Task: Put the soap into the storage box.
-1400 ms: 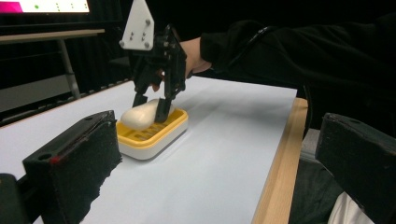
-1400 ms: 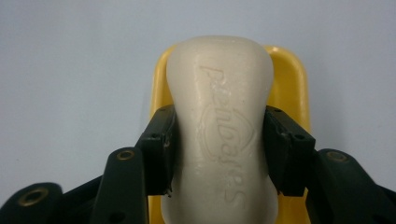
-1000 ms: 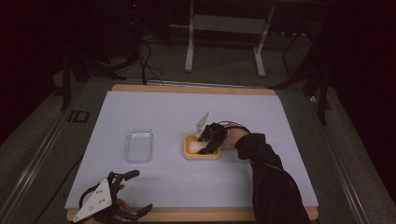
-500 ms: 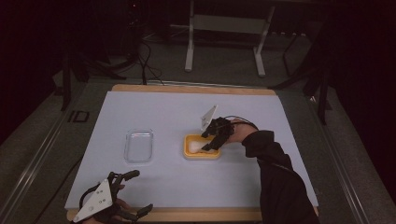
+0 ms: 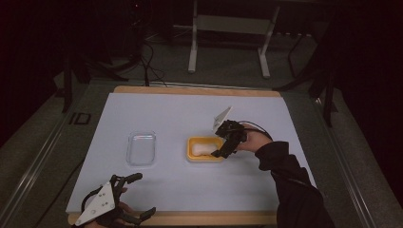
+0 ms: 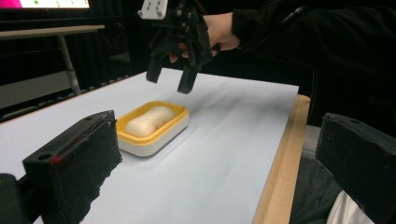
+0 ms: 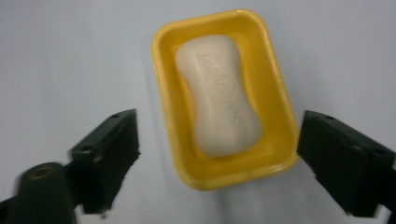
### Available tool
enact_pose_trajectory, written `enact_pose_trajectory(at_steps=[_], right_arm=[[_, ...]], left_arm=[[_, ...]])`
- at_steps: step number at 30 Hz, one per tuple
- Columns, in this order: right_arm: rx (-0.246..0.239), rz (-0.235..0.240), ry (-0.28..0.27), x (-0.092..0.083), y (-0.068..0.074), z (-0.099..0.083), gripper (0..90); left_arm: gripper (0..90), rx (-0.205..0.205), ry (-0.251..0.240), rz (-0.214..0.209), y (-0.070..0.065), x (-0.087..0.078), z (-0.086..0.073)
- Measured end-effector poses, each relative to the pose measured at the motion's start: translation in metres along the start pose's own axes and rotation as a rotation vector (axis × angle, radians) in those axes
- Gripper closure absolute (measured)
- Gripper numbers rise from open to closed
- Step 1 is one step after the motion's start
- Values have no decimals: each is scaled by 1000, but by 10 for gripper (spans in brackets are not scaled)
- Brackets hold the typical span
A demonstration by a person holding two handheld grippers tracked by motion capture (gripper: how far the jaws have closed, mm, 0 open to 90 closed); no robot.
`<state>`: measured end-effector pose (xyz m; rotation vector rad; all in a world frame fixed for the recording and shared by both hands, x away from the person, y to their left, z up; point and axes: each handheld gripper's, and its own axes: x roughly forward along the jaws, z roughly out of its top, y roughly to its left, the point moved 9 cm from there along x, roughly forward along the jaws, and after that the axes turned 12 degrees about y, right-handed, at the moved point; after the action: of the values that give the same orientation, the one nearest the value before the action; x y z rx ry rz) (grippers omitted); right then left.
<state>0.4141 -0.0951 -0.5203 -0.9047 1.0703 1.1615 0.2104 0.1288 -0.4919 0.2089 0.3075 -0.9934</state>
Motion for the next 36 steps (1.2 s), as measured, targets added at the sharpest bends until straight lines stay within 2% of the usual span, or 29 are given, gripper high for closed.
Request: enact_pose_trajectory(at_steps=[2,4,7,12,17,18,21,27,29,34,36], right_arm=[[51,-16,-17,-2,-2,-2,130],[74,-29,-16,-4,-1,-7,124],[150,-51,-35,-8,-1,-14,129],[212,-80,-54,-14,4,-25,112],[288,-115,-111,-20,9,-35,125],[329,-111,-127,-21,10,-37,130],[376,-121,-153,-22,12,-44,132],[460,-134,-182,-18,17,-59,131],[483,-158,-196,-18,18,-63,131],[555,-153,-245,-19,21,-74,131],[567,-171,-250,-19,22,-79,131]], left_arm=[[1,-1,0,2,0,0,0],[1,-4,0,3,0,0,0],[1,-4,0,3,0,0,0],[1,-4,2,4,0,0,0],[1,-5,2,5,0,0,0],[0,-5,2,5,0,0,0],[1,-5,4,6,0,0,0],[0,-6,5,5,0,0,0],[1,-6,6,5,0,0,-1],[1,-6,6,5,0,1,-1],[1,-7,8,6,0,1,-1]])
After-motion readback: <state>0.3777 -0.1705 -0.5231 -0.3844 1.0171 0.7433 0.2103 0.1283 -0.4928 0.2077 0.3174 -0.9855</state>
